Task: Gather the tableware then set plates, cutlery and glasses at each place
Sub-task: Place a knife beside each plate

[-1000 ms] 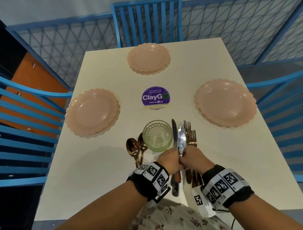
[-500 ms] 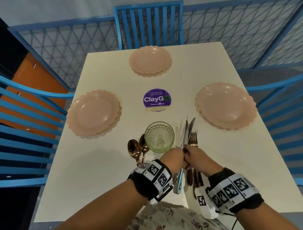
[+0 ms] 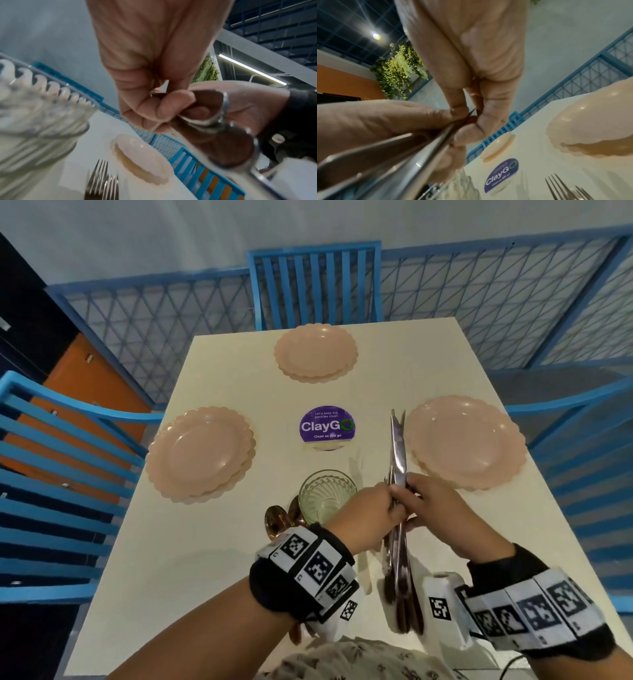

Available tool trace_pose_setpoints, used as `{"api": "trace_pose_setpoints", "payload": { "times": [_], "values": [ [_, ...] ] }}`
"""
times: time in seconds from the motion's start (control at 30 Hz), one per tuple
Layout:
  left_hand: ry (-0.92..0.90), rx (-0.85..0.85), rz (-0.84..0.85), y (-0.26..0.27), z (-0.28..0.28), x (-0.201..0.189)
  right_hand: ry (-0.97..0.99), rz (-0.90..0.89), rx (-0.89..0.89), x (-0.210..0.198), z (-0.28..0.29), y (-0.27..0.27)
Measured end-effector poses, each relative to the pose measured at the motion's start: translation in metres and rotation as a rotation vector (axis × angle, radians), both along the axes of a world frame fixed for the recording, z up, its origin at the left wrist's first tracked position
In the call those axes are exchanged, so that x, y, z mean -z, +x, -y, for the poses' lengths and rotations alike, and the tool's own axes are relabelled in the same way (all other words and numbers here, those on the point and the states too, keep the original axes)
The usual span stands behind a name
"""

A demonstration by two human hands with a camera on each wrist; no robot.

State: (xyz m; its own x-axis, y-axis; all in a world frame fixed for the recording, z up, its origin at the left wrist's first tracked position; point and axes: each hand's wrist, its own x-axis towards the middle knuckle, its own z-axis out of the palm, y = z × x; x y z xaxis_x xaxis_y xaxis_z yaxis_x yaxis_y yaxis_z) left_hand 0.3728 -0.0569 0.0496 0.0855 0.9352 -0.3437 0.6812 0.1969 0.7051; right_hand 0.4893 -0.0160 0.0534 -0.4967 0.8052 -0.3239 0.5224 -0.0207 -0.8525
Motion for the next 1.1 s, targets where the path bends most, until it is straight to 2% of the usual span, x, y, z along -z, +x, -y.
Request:
{"api": "trace_pose_setpoints", "payload": {
  "times": [0.17,0.37,0.47,0.6,0.8,0.87,0.93,1.03,1.1],
  "values": [
    [0.071,-0.029,0.002,-0.012,-0.014,-0.025,0.036,-0.214,0.073,-0.012,-0.006,-0.007],
    [0.097,-0.078,0.058,-0.038,-0.03,-0.048,-0.004,-0.397,-0.022,-0.026,-0.013,-0.011],
    [0.084,-0.099,0.131,-0.05,-0.033,-0.061,-0.005,-0.416,-0.054,-0.031,-0.013,-0.018],
    [0.059,-0.072,0.117,-0.061,-0.038,-0.067,-0.056,-0.486,0.05,-0.033,-0.014,-0.04],
    [-0.019,-0.075,0.101,-0.077,-0.055,-0.066,-0.097,-0.446,0.202,-0.027,-0.028,-0.059],
    [-0.032,-0.076,0.055,-0.087,-0.064,-0.066,-0.156,-0.475,0.255,-0.026,-0.036,-0.058],
    [-0.027,-0.045,-0.059,-0.098,-0.073,-0.066,-0.214,-0.503,0.255,-0.024,-0.046,-0.056],
    [-0.034,-0.01,-0.292,-0.114,-0.087,-0.062,-0.19,-0.425,0.208,-0.017,-0.061,-0.052],
    [-0.052,-0.036,-0.37,-0.124,-0.096,-0.054,-0.158,-0.375,0.215,-0.013,-0.072,-0.052]
  ]
}}
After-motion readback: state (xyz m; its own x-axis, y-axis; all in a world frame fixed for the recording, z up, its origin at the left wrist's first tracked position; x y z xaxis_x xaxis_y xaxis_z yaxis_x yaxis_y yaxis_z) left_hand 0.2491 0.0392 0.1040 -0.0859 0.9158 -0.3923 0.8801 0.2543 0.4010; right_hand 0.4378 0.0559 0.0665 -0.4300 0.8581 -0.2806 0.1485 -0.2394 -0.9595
